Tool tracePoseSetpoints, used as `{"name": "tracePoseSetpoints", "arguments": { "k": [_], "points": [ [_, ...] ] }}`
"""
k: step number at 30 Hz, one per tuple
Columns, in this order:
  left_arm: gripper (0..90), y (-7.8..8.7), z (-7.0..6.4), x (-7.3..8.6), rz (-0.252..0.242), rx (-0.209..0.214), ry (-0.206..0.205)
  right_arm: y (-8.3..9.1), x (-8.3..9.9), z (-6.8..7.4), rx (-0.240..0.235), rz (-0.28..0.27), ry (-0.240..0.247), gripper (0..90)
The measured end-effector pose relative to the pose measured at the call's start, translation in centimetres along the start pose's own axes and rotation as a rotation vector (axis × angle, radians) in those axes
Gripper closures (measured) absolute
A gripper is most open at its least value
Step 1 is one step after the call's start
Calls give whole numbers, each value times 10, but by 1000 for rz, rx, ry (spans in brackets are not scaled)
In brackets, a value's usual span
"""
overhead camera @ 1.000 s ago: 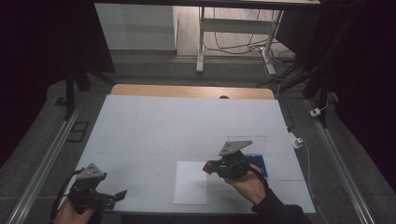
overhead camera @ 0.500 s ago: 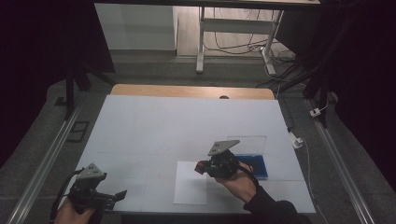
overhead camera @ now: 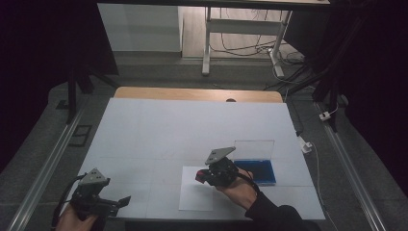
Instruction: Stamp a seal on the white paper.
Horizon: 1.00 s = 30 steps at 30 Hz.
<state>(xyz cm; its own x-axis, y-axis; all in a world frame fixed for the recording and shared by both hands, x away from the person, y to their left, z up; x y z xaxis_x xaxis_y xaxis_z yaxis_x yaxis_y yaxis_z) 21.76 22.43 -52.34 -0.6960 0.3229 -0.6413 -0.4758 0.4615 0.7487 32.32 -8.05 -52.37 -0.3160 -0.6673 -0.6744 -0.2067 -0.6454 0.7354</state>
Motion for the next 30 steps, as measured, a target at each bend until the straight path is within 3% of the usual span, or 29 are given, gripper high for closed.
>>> {"name": "tracePoseSetpoints", "arguments": {
  "k": [15, 30],
  "points": [
    [0, 0, 0, 0, -1, 2, -3, -19, 6, 4, -11, 50, 26, 801],
    [0, 0, -1, 0, 1, 4, -5, -27, 9, 8, 19, 92, 67, 806]
  ]
}}
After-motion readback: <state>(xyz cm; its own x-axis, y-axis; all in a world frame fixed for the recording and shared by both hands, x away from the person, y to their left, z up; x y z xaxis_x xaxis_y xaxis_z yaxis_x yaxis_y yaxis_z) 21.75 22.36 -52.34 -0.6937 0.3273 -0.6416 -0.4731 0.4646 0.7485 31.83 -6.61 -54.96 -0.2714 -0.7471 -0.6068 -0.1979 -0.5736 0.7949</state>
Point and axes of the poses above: each handheld gripper's, and its own axes: y roughly backward along the jaws, x roughly out of its underside, z roughly to its left, the point moved 6 cm from there along -y, roughly forward along the jaws, and after that the axes turned 1 degree about -y, right-handed, at the moved point
